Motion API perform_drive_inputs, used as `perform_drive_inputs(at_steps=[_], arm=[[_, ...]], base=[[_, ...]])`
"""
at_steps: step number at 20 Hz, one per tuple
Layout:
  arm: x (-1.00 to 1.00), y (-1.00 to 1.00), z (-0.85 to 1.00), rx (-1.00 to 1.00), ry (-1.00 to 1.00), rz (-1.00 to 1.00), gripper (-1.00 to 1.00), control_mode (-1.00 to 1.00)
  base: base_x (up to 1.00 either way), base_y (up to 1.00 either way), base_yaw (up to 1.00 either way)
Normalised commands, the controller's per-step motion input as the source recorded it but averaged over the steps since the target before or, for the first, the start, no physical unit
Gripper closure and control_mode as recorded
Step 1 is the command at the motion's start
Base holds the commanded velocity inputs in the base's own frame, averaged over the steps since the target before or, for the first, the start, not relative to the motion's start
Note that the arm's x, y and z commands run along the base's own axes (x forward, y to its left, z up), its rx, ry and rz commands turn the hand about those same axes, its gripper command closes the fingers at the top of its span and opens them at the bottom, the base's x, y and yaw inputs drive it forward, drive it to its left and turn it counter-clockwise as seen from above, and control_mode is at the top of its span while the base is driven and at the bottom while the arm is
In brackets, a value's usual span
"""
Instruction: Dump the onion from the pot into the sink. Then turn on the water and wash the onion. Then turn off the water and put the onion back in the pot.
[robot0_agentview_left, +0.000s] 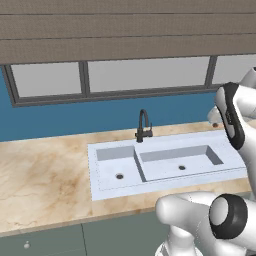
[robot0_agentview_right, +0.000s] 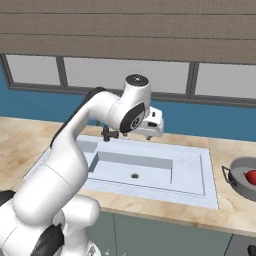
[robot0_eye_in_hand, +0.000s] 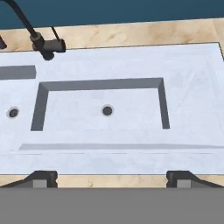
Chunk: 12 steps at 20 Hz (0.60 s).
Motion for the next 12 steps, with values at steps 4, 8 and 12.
perform_drive_inputs(at_steps=[4,8,12], arm=[[0.00,-0.59,-0.35,-0.07,0.00,0.00,-1.00,-1.00],[0.00,-0.55,-0.23,-0.12,0.00,0.00,-1.00,-1.00],[0.03,-0.52,-0.12,-0.13,0.00,0.00,-1.00,-1.00]], base=[[0.00,0.00,0.00],[0.00,0.00,0.00],[0.00,0.00,0.00]])
